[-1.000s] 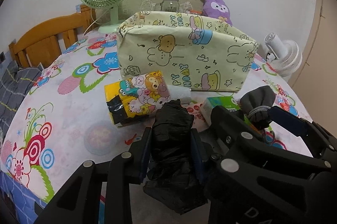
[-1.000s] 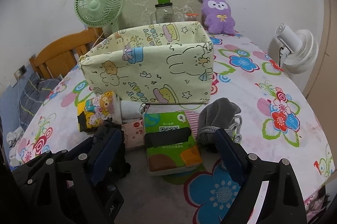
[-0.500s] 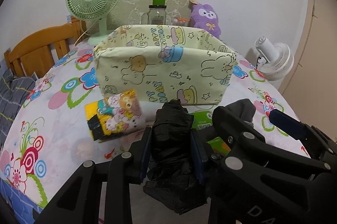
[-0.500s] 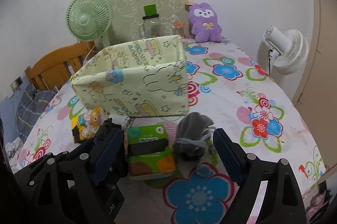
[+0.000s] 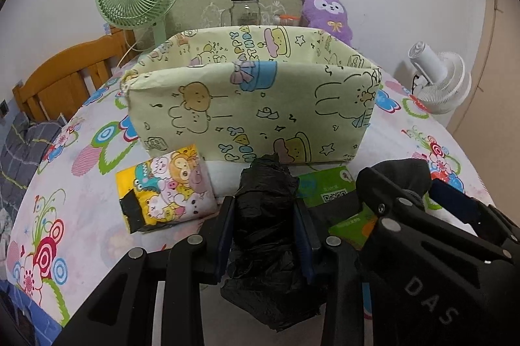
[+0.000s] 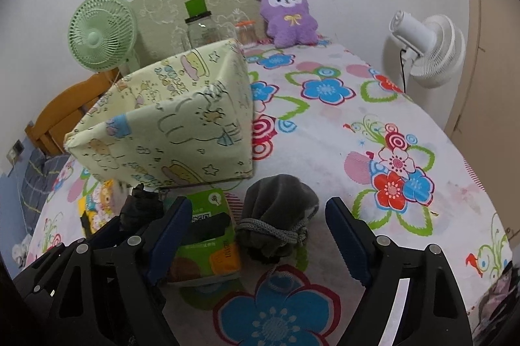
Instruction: Organize soft objects
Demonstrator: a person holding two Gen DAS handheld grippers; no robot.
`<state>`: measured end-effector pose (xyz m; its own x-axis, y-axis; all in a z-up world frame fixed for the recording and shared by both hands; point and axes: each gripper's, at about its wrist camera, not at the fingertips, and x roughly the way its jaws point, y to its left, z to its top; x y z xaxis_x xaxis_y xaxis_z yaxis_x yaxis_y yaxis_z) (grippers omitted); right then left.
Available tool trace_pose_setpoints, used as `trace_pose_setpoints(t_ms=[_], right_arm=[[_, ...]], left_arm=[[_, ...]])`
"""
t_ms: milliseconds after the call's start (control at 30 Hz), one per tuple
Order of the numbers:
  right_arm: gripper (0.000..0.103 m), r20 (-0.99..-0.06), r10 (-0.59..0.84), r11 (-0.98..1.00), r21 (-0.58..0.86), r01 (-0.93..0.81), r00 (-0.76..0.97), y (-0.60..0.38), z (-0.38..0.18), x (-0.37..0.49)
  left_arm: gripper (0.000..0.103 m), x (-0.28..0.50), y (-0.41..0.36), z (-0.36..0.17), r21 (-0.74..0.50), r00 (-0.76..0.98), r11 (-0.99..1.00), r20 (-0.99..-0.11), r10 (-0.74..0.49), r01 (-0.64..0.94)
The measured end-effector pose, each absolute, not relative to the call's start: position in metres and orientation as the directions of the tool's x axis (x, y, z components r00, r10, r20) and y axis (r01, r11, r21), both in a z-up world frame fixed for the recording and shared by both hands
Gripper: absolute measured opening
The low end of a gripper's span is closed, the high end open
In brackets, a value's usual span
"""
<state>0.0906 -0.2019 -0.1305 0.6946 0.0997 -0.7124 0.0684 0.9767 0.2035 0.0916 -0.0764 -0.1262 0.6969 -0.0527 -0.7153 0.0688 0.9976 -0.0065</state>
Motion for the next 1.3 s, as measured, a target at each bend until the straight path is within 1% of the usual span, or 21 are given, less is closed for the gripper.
trace_pose_setpoints(t_ms=[67, 100, 133, 200, 233, 300, 367, 400, 667, 1300], right_arm=[[0.08, -0.725, 0.109, 0.972, 0.22, 0.078, 0.68, -0.205, -0.135, 0.095], [0.075, -0.73, 0.115, 0.97, 0.229, 0.083, 0.673, -0.207, -0.138, 0.097], [0.074, -0.734, 0.122, 0.967, 0.241, 0.088, 0.668, -0.209, -0.14, 0.098], [0.064, -0.741, 0.132, 0.962, 0.255, 0.094, 0.658, -0.21, -0.145, 0.1], [0.062, -0.744, 0.134, 0.962, 0.256, 0.094, 0.655, -0.21, -0.146, 0.101], [0.051, -0.743, 0.131, 0.964, 0.251, 0.092, 0.656, -0.209, -0.146, 0.102], [0.044, -0.741, 0.115, 0.967, 0.234, 0.095, 0.661, -0.208, -0.145, 0.101], [0.043, -0.74, 0.113, 0.969, 0.231, 0.093, 0.663, -0.208, -0.144, 0.101], [0.041, -0.724, 0.098, 0.972, 0.217, 0.091, 0.683, -0.205, -0.133, 0.097], [0.04, -0.63, 0.088, 0.98, 0.195, 0.048, 0.771, -0.181, -0.077, 0.066]], left_arm=[[0.035, 0.093, -0.079, -0.127, 0.007, 0.698, 0.998, -0.715, -0.043, 0.07], [0.035, 0.094, -0.081, -0.128, 0.011, 0.696, 0.997, -0.717, -0.041, 0.07], [0.035, 0.095, -0.082, -0.128, 0.015, 0.695, 0.997, -0.718, -0.039, 0.072], [0.035, 0.097, -0.085, -0.13, 0.028, 0.692, 0.997, -0.721, -0.032, 0.075], [0.035, 0.097, -0.086, -0.131, 0.032, 0.691, 0.997, -0.722, -0.031, 0.077], [0.035, 0.098, -0.088, -0.131, 0.035, 0.69, 0.996, -0.723, -0.032, 0.083], [0.035, 0.099, -0.088, -0.131, 0.035, 0.69, 0.996, -0.723, -0.033, 0.084], [0.035, 0.099, -0.088, -0.131, 0.032, 0.689, 0.996, -0.724, -0.035, 0.084], [0.035, 0.093, -0.083, -0.122, 0.02, 0.706, 0.997, -0.707, -0.041, 0.078], [0.035, 0.064, -0.062, -0.077, -0.018, 0.779, 0.998, -0.624, -0.06, 0.063]])
